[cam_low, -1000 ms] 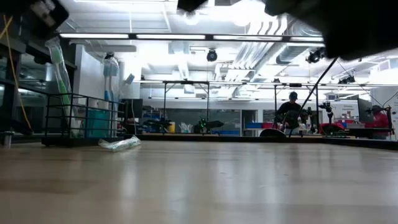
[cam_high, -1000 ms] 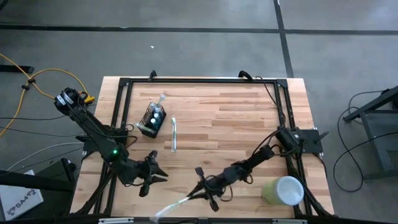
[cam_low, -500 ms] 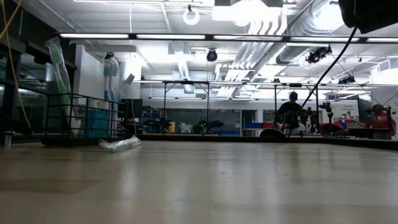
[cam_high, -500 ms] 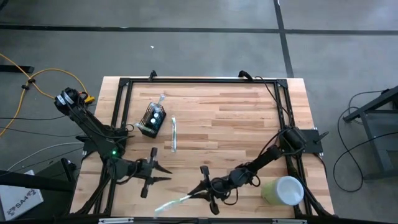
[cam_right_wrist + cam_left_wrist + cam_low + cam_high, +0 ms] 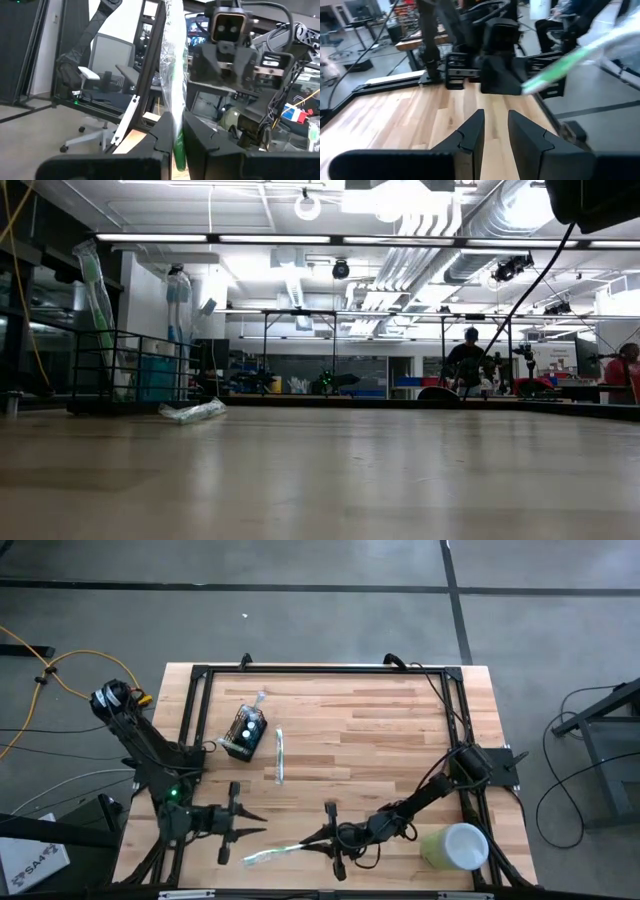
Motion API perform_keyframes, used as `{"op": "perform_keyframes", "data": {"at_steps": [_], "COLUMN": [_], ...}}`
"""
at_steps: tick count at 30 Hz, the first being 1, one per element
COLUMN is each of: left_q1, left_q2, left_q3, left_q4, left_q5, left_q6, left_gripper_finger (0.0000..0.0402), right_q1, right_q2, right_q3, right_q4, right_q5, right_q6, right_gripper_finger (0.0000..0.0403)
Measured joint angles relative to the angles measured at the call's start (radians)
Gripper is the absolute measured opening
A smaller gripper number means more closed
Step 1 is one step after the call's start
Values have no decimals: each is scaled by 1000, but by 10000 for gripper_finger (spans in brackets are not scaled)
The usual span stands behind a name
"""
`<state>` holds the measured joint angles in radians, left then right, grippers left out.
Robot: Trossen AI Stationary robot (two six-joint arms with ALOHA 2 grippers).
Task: Pick & Place toothbrushing station
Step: Put the bottom green toothbrush into the black wire organizer
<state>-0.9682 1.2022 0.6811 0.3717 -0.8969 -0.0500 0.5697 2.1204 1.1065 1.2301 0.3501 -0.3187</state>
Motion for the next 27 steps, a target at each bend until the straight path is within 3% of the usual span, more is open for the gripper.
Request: {"op": "perform_keyframes", "data": {"at_steps": [8,14,27], "left_q1": [-52,-47,-40], "left_q2": [0,0,0], "left_q3": [0,0,0], "left_q4": [16,34,103], "left_q5": [1,78,75], "left_q6": [18,61,138], "left_gripper_finger": [81,94,112], "right_q1": [-2,-9,-10], "right_q2": [0,0,0], "right_q3": [0,0,0], "right_q4": [-7,-7,-7], "right_q5": [0,0,0], "right_q6": [0,10,11], "right_gripper_finger": [15,15,15]}}
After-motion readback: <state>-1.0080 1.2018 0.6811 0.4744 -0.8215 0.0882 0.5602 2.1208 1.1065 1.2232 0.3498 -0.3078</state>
